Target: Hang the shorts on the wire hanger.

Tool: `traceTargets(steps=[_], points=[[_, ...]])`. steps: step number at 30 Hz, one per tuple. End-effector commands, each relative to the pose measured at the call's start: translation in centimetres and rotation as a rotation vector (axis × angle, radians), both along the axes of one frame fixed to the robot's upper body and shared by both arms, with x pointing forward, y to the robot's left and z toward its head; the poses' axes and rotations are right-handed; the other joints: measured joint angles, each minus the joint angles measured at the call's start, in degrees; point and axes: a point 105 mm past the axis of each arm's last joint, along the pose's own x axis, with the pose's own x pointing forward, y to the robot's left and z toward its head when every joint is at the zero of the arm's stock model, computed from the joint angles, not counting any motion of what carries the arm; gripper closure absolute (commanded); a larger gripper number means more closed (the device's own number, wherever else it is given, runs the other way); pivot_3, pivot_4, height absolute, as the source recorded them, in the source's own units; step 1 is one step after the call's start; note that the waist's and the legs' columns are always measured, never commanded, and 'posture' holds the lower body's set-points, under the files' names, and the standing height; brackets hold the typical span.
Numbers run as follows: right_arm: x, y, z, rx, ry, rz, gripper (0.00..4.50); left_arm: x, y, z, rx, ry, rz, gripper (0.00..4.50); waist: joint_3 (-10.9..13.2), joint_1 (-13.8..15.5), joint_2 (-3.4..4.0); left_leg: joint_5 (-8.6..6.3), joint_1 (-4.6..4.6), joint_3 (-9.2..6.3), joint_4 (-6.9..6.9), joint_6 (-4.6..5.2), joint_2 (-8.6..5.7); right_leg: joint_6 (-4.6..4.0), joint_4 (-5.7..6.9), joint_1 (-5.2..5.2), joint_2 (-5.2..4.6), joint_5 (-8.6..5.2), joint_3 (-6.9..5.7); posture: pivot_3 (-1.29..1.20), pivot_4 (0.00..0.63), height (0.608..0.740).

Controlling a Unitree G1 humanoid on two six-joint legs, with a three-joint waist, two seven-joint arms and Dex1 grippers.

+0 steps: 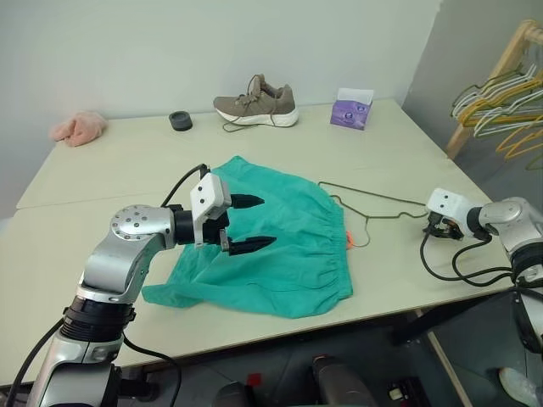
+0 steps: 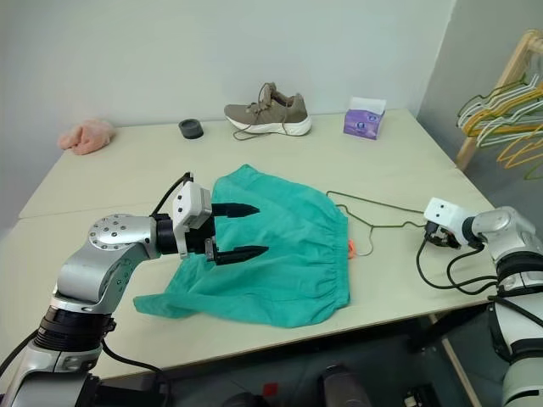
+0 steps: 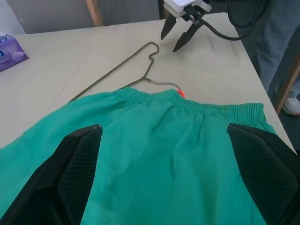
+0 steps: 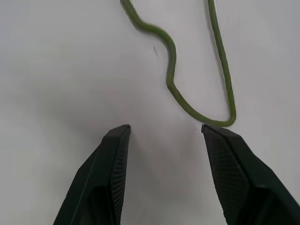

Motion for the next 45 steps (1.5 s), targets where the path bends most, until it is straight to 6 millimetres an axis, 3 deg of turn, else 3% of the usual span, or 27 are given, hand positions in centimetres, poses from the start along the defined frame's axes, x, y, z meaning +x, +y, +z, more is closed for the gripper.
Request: traceTargets(steps=[1, 9, 15, 17, 22, 28, 34, 45], points=[[1.0, 0.4, 1.0, 0.151, -0.065, -0.101, 1.91, 0.0, -0.3, 1.3, -0.023, -0.041, -0.014, 0.0, 0.0, -0.1, 0.03, 0.0, 0.01, 0.0, 0.0, 0.0, 0.01, 0.0, 0.0, 0.0, 0.0, 0.0, 0.01, -0.18, 0.099, 0.74], [3.1, -0.1, 1.7, 0.476, -0.175, -0.471, 1.91, 0.0, -0.4, 1.3, -0.026, -0.043, -0.013, 0.0, 0.2, 0.1, 0.11, 0.0, -0.02, 0.04, 0.0, 0.0, -0.08, -0.03, 0.01, -0.01, 0.0, 0.02, 0.03, -0.17, 0.096, 0.74], [3.9, 0.2, 2.4, 0.574, -0.228, -0.564, 1.91, 0.0, -0.4, 1.4, -0.025, -0.046, -0.013, 0.0, 0.2, 0.1, 0.15, 0.0, -0.03, 0.05, 0.0, 0.0, -0.09, 0.01, 0.0, -0.02, -0.01, 0.0, 0.04, -0.16, 0.09, 0.74], [4.0, -0.1, 2.3, 0.535, -0.247, -0.584, 1.91, -0.1, -0.3, 1.4, -0.023, -0.048, -0.011, 0.0, 0.2, 0.2, 0.15, 0.0, -0.04, 0.04, -0.01, 0.0, -0.09, 0.02, 0.0, -0.02, 0.0, -0.01, 0.03, -0.16, 0.089, 0.74], [3.7, 0.2, 0.9, 0.328, -0.235, -0.489, 1.91, 0.0, -0.2, 1.5, -0.019, -0.05, -0.007, 0.0, 0.2, 0.1, 0.15, 0.0, -0.04, 0.05, -0.01, 0.0, -0.09, 0.03, 0.0, -0.04, 0.0, -0.01, 0.04, -0.16, 0.083, 0.74], [2.9, 1.9, -1.4, 0.276, -0.099, -0.368, 1.91, 0.0, -0.2, 1.4, -0.012, -0.052, -0.015, 0.0, 0.2, 0.1, 0.14, 0.0, -0.03, 0.05, -0.01, -0.01, -0.06, 0.05, 0.01, -0.05, 0.02, -0.03, 0.04, -0.16, 0.082, 0.74], [1.8, 2.6, -2.6, 0.118, -0.012, -0.181, 1.91, 0.1, -0.3, 1.5, -0.008, -0.055, -0.021, 0.0, 0.2, 0.1, 0.11, 0.0, -0.03, 0.03, -0.01, -0.01, -0.02, 0.05, 0.01, -0.05, 0.03, -0.03, 0.03, -0.17, 0.082, 0.74], [-2.5, 0.8, -4.0, -0.076, 0.23, 0.09, 1.91, 0.1, -0.5, 1.4, -0.008, -0.057, -0.027, 0.0, 0.0, 0.7, -0.11, 0.0, -0.01, -0.04, 0.02, -0.01, -0.04, 0.07, 0.0, 0.03, 0.02, -0.04, -0.11, -0.18, 0.084, 0.74]])
